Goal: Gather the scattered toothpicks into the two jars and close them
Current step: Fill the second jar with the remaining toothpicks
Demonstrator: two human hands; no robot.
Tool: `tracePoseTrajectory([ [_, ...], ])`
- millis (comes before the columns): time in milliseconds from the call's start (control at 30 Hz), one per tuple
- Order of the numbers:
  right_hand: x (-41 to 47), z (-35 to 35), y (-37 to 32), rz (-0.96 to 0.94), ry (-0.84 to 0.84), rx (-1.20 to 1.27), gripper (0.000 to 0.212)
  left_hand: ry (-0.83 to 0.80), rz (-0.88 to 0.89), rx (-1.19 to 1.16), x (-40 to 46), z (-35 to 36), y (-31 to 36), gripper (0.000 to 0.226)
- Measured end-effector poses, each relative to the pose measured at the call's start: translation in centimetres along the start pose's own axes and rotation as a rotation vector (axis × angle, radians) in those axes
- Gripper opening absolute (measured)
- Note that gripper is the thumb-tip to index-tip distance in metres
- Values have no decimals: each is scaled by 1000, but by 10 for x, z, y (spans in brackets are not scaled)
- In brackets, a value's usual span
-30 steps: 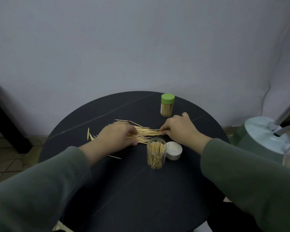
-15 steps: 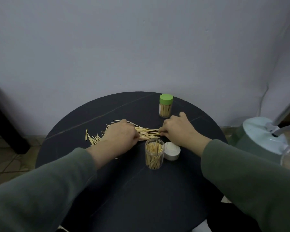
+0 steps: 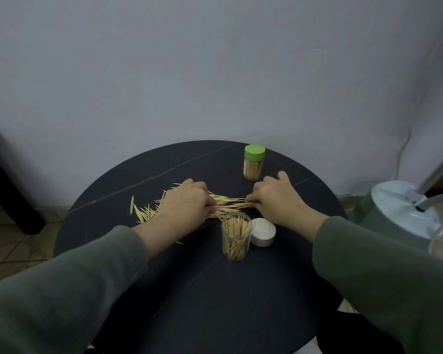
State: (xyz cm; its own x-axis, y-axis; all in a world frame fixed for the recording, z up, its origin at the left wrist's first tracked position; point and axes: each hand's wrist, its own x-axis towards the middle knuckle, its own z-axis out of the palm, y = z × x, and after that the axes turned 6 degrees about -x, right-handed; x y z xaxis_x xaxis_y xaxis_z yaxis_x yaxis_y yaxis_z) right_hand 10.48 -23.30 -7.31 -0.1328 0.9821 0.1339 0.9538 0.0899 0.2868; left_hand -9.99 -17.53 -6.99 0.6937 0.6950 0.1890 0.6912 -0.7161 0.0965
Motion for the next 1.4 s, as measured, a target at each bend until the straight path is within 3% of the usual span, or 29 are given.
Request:
tracePoseTrajectory([
  [167,-4,-5,2,129,100,210,21,88,-139,-266,0,-1,-2,25],
  [400,-8,-24,-2,315,160,813,9,180,-308,-1104,-4,-20,8,17],
  [533,-13,-42,-10,311,237,1141,10,193,-321,-1395,-10,-35,23,15],
  [633,-20,-54,-17,255,294,1320,14,163,-339,-1486,-14,-38,30,17],
  [800,-30,-56,-28,213,280,1506,15,49,-310,-1563,-20,-28,33,39],
  [967,-41,-42,-41,278,181,1557,13,-15,-321,-1499,-29,-16,27,34],
  [1133,-49,-37,-45,253,153,1469,11,12,-255,-1553,-37,-4,28,18],
  [1400,-51,-27,-26,131,23,1207,17,-6,-205,-1480,-42,2,21,36],
])
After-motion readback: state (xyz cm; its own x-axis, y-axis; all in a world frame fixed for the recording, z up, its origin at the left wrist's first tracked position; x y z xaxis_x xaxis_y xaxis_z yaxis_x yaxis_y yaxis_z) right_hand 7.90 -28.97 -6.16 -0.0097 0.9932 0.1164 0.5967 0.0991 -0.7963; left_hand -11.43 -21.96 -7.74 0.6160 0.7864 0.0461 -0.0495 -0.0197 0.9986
